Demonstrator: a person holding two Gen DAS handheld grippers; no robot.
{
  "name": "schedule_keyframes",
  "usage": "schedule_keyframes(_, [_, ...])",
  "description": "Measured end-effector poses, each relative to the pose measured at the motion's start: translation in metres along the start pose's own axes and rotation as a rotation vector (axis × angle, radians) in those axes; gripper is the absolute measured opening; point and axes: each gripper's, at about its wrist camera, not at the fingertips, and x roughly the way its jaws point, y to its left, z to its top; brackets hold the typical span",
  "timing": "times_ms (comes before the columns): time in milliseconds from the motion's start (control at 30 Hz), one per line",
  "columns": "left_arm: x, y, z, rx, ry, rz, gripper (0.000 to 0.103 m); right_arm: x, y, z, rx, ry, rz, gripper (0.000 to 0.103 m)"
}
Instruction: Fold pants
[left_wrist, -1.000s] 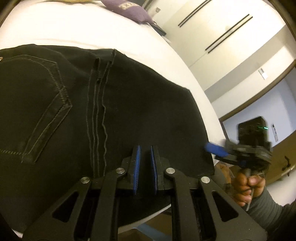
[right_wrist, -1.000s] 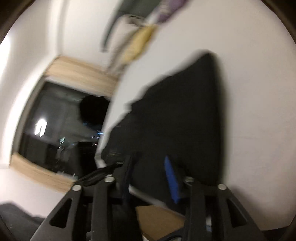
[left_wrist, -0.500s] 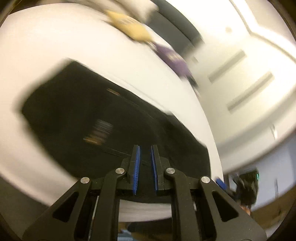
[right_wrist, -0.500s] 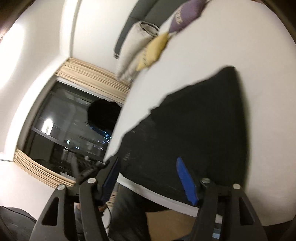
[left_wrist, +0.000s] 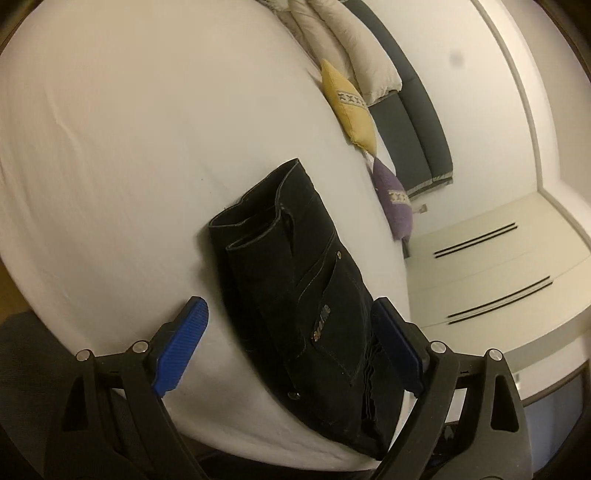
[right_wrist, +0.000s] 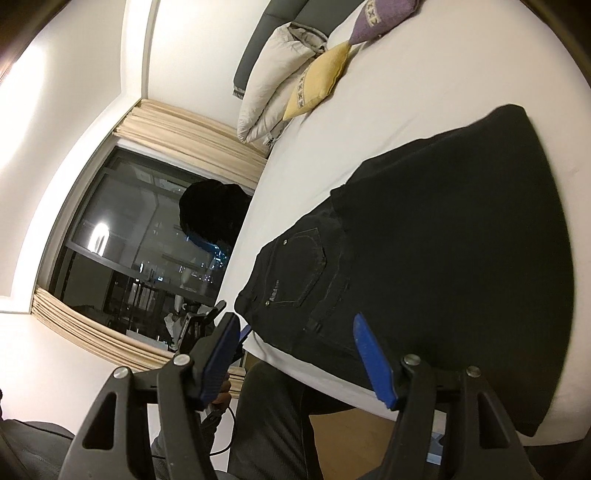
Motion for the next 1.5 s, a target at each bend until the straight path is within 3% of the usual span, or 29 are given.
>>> schedule_keyframes(100, [0.008, 0.008, 0.002, -0.013, -0.004, -0.015, 0.089, -0.003, -0.002, -0.001, 0.003, -0.004, 0.0, 0.067])
schedule_keyframes(300, [0.053, 0.008, -0.031, -0.03, -0.019, -0.051, 0.086, -0.004, -0.006, -0.001, 0.005, -0.002, -0.003, 0.067])
schedule_keyframes(367, [0.065, 0.004, -0.039, -0.043, -0.022, -0.064, 0.076, -0.005, -0.006, -0.001, 0.011, -0.007, 0.001, 0.067])
schedule_keyframes(433, [0.064, 0.008, -0.039, -0.073, -0.016, -0.078, 0.047, -0.006, -0.006, -0.001, 0.014, -0.014, 0.004, 0.067])
schedule_keyframes(500, [0.067, 0.013, -0.04, -0.101, -0.006, -0.071, 0.029, -0.007, -0.005, 0.0, 0.014, -0.019, 0.006, 0.067])
schedule_keyframes(733, [0.075, 0.015, -0.04, -0.136, -0.012, -0.089, 0.015, -0.003, -0.006, 0.004, 0.016, -0.02, -0.012, 0.067])
schedule_keyframes(900, [0.08, 0.008, -0.042, -0.121, -0.024, -0.072, 0.013, 0.015, -0.005, 0.009, 0.02, 0.006, -0.064, 0.067])
schedule_keyframes(1133, [0.09, 0.006, -0.046, -0.12, -0.025, -0.064, 0.013, 0.05, -0.007, 0.016, 0.016, 0.067, -0.06, 0.068])
schedule_keyframes(1200, [0.092, 0.005, -0.047, -0.12, -0.025, -0.062, 0.013, 0.069, -0.032, 0.011, 0.085, 0.153, -0.172, 0.057])
schedule_keyframes(1233, [0.092, 0.005, -0.047, -0.119, -0.024, -0.062, 0.013, 0.068, -0.034, 0.011, 0.079, 0.145, -0.194, 0.048])
schedule_keyframes(1300, [0.091, 0.005, -0.047, -0.118, -0.026, -0.063, 0.012, 0.059, -0.028, 0.013, 0.088, 0.126, -0.167, 0.05])
schedule_keyframes(1367, [0.086, 0.003, -0.048, -0.109, -0.029, -0.056, 0.012, 0.051, -0.019, 0.014, 0.075, 0.109, -0.117, 0.064])
schedule_keyframes(1433, [0.084, 0.004, -0.049, -0.114, -0.03, -0.059, 0.012, 0.047, -0.017, 0.015, 0.049, 0.093, -0.123, 0.075])
schedule_keyframes(1500, [0.08, 0.006, -0.047, -0.115, -0.028, -0.057, 0.012, 0.051, -0.029, 0.012, 0.063, 0.111, -0.177, 0.071])
